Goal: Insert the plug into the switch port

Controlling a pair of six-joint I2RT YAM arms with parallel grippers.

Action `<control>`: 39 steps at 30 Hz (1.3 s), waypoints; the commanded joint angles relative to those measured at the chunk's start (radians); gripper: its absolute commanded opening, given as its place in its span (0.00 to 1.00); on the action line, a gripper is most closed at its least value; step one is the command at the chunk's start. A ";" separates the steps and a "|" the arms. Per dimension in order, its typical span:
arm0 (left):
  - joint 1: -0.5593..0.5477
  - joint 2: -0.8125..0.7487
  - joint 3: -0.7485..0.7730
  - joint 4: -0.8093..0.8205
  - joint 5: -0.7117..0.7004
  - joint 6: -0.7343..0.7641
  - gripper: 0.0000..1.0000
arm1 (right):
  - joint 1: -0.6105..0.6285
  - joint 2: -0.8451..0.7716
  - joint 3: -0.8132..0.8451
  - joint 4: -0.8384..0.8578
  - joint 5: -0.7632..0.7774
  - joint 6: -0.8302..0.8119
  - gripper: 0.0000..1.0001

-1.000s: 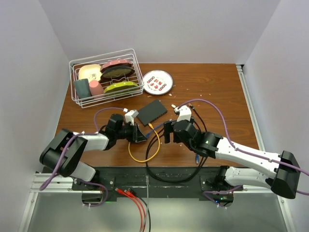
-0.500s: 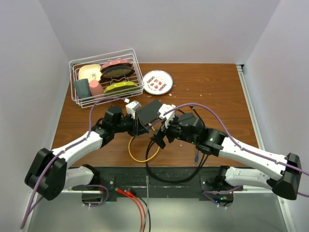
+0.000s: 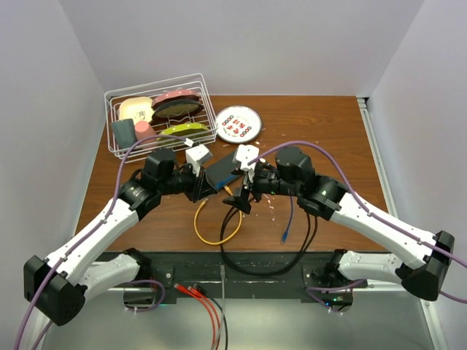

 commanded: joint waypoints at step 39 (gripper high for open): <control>-0.055 -0.164 -0.054 0.010 0.218 0.135 0.00 | -0.077 0.201 0.126 -0.175 -0.277 -0.126 0.32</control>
